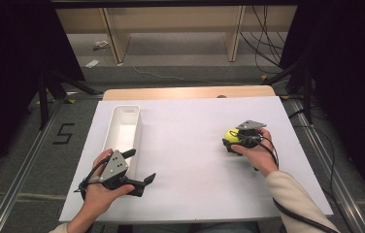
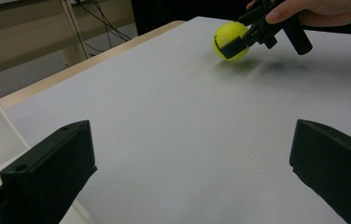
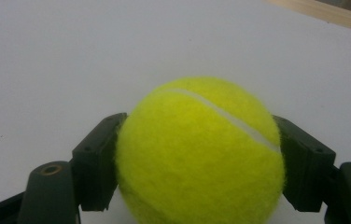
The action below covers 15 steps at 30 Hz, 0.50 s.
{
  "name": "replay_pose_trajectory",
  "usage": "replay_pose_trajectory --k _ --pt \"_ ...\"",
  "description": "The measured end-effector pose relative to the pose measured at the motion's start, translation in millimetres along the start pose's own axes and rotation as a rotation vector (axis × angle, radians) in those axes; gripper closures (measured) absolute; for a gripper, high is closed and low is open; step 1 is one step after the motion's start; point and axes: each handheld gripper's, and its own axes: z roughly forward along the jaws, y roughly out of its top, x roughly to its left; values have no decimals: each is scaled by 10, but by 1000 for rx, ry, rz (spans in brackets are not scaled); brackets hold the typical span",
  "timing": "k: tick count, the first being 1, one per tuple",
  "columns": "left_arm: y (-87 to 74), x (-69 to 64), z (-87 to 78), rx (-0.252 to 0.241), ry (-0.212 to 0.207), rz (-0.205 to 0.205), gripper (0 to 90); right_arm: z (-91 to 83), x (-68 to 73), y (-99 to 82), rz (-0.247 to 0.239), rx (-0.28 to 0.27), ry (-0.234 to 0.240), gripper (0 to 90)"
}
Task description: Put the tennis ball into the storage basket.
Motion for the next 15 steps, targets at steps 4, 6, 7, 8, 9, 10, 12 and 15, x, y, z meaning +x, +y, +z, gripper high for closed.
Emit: replay_pose_trajectory --k 4,6,7,8,9,10,12,15 --pt "0 -4 -1 -1 -1 -4 0 -8 2 11 -5 -11 2 267" --pt "0 -5 -1 -1 -1 -3 0 -16 7 16 -1 -13 1 267" --pt "0 -5 -1 -1 -1 -3 0 -16 7 16 -1 -13 1 267" --pt "0 -4 -1 -1 -1 -3 0 -18 7 19 -1 -16 0 267" --pt "0 -4 -1 -1 -2 -4 0 -20 9 21 0 -17 0 267" --pt "0 -4 -1 -1 -2 -4 0 -24 10 23 2 -18 0 266" --pt "0 -4 -1 -2 -2 -4 0 -28 12 27 3 -20 -2 266" --pt "0 -4 -2 -2 -2 -5 0 -39 17 37 6 -28 -3 267"
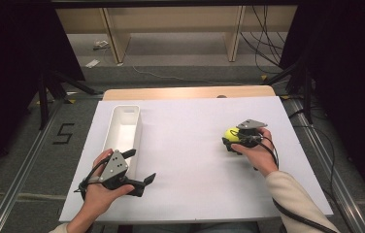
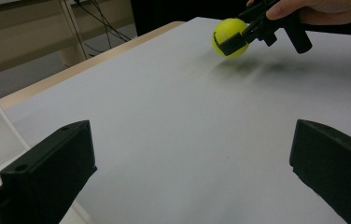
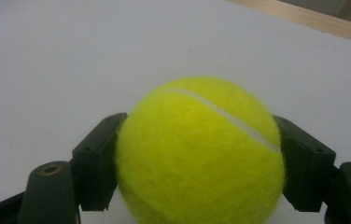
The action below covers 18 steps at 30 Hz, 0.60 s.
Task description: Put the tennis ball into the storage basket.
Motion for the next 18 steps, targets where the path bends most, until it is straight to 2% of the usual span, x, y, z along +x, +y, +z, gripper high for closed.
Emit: replay_pose_trajectory --k 18 --pt "2 2 -1 -1 -1 4 0 -34 15 32 6 -23 6 267"
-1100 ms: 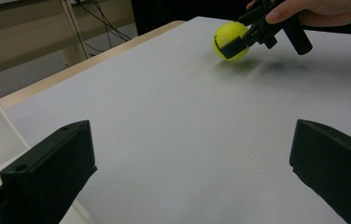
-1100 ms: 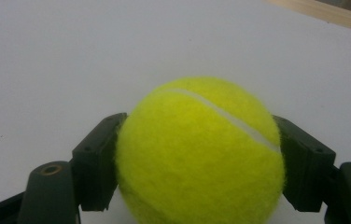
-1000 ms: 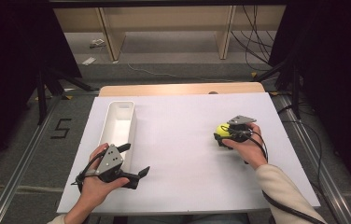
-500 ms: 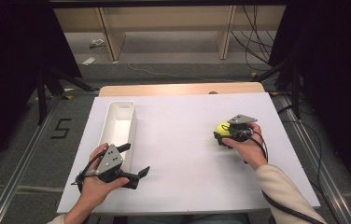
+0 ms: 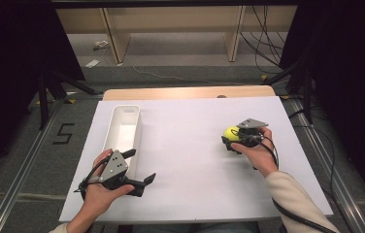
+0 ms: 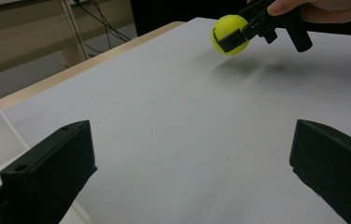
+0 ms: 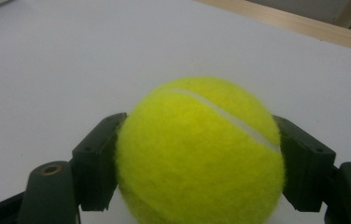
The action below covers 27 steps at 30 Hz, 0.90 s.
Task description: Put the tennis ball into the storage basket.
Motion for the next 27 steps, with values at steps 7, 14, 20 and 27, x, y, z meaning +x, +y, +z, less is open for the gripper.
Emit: replay_pose_trajectory --k 7,14,20,27 --pt "0 3 0 0 0 3 0 -14 12 20 2 -13 1 266" --pt "-1 -1 1 1 -2 0 0 -21 19 30 4 -19 4 266" --pt "0 4 0 1 -1 4 0 -35 19 45 8 -25 7 266" --pt "-2 1 1 1 -1 0 0 -46 40 61 8 -31 9 267"
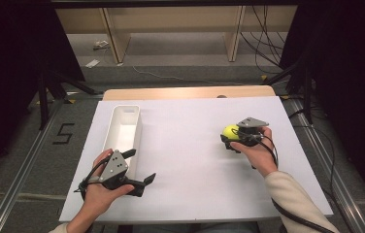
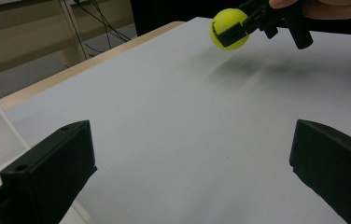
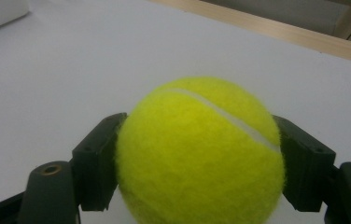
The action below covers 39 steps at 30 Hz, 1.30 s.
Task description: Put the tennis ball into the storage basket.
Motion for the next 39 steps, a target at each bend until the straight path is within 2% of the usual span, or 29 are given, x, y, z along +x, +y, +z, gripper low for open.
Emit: replay_pose_trajectory --k 27,39 --pt "1 7 -5 1 2 5 0 -33 94 68 -10 -31 18 267" --pt "0 9 -5 2 3 6 0 -44 94 78 -8 -38 16 267"
